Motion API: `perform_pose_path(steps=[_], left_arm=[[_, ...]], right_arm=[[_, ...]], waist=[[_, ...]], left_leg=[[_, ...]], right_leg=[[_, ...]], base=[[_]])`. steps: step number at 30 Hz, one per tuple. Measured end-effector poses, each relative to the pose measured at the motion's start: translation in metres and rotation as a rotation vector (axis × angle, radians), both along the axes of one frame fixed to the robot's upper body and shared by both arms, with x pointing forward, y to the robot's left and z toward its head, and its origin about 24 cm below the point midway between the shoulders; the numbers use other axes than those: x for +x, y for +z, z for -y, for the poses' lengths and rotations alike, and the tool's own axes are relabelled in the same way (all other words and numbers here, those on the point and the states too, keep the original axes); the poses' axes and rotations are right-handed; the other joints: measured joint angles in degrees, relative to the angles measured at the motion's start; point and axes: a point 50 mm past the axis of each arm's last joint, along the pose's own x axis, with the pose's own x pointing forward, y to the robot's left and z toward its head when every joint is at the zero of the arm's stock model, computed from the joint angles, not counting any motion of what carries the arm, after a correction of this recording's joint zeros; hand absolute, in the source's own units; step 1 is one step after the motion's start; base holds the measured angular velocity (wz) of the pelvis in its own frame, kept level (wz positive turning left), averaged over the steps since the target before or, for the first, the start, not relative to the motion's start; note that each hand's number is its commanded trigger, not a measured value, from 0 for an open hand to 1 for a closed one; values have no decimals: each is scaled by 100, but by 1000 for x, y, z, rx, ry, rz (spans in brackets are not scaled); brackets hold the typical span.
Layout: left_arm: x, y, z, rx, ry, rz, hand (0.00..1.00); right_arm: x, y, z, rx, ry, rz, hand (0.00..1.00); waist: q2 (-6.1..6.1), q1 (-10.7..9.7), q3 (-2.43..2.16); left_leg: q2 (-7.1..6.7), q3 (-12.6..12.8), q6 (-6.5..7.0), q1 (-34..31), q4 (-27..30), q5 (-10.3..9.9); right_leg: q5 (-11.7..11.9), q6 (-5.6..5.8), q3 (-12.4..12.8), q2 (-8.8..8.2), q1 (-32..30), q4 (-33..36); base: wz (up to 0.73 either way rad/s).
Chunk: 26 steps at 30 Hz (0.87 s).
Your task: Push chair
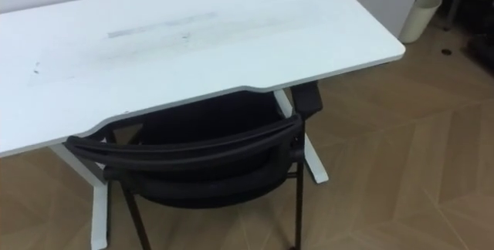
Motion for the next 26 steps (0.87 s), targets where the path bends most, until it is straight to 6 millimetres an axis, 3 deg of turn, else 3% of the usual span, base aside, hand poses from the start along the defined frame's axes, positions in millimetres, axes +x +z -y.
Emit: perform_pose_path(steps=[3,6,11,26], left_arm=[[32,-4,3,-17,-138,34,0],[50,-5,5,-18,-197,73,0],[52,-4,5,-15,-202,86,0],[56,-4,6,-10,-206,111,0]], right_arm=[[20,-2,-4,16,42,48,0],[34,-4,-9,51,78,92,0],[38,-5,-16,87,103,116,0],[42,-7,-22,118,112,141,0]], waist=[[-10,-12,18],[-29,-48,43],[-91,-111,83],[-105,-133,86]], left_leg=[[0,-8,-1,-17,-3,0],[-5,0,-1,-13,-5,1],[-29,-6,-1,-61,-6,1],[-37,1,-1,-126,-12,1]], right_leg=[[0,-1,-30,0,-7,-14],[0,-1,-16,24,-28,-33],[5,7,4,18,-39,-112],[5,9,2,17,-88,-114]], base=[[0],[-5],[-1],[0]])
